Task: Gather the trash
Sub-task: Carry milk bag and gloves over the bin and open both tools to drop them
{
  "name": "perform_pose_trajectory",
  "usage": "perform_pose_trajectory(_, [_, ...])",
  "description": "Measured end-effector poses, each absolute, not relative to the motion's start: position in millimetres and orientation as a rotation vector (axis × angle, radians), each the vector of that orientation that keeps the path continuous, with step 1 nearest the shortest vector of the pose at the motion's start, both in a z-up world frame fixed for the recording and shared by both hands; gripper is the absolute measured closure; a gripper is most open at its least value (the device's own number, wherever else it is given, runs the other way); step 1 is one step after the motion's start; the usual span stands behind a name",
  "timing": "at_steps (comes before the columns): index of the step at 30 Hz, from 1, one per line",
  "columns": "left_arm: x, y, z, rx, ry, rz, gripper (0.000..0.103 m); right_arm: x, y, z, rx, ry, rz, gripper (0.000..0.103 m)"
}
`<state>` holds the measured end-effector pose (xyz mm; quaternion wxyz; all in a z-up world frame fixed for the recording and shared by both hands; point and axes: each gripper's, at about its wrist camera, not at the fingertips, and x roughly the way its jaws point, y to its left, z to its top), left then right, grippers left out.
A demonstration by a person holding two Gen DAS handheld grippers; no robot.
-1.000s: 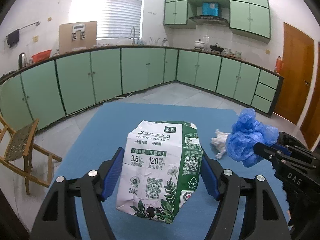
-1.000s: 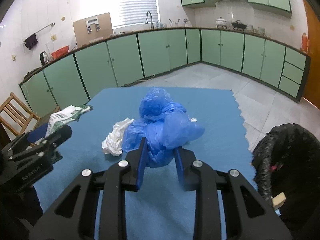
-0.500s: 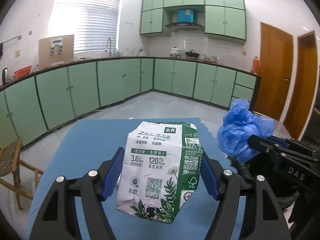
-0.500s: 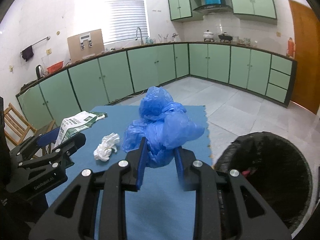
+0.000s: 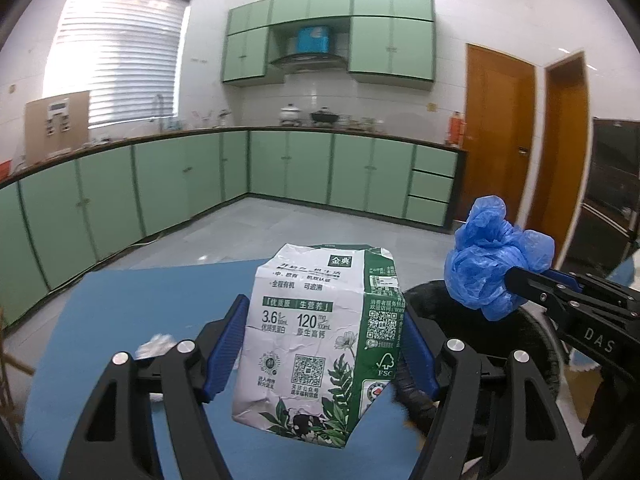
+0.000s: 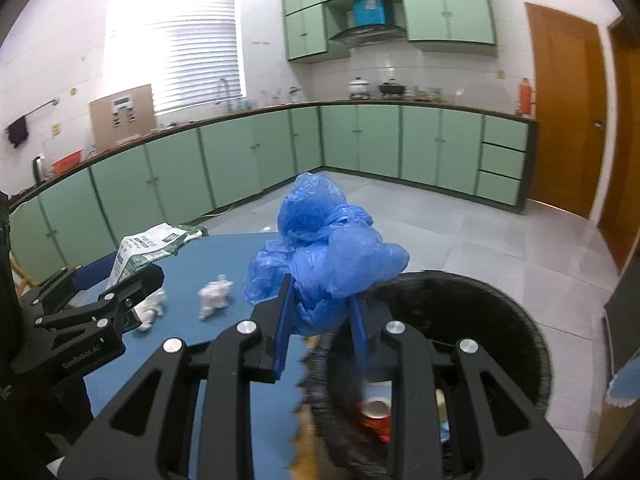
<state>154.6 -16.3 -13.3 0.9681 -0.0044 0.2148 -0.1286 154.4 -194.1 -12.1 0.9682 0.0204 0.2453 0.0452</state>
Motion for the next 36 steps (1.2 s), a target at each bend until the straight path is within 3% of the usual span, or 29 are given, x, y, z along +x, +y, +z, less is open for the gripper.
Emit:
perform_pose_trajectory(23, [211.3, -200.0, -74.5, 0.088, 0.537, -0.495, 0.033, 169.0, -334.8, -97.9, 0.109, 0.625, -0.139, 0.077])
perform_pose_trajectory(27, [224.2, -206.9, -86.8, 0.085, 0.599, -0.506, 0.032, 175.6, -345.7, -116.7, 0.104, 0.663, -0.171, 0.067])
perform_pose_trajectory(32, [225.9, -200.6, -87.8, 0.072, 0.61, -0.503, 0.026, 168.7, -351.2, -122.8, 0.111, 0.656, -0.219, 0.023])
perform_pose_trajectory(36, [224.3, -186.4, -82.0, 0.054, 0.605, -0.492, 0.026, 159.7, -347.2, -119.1, 0.133, 0.638, -0.234, 0.012])
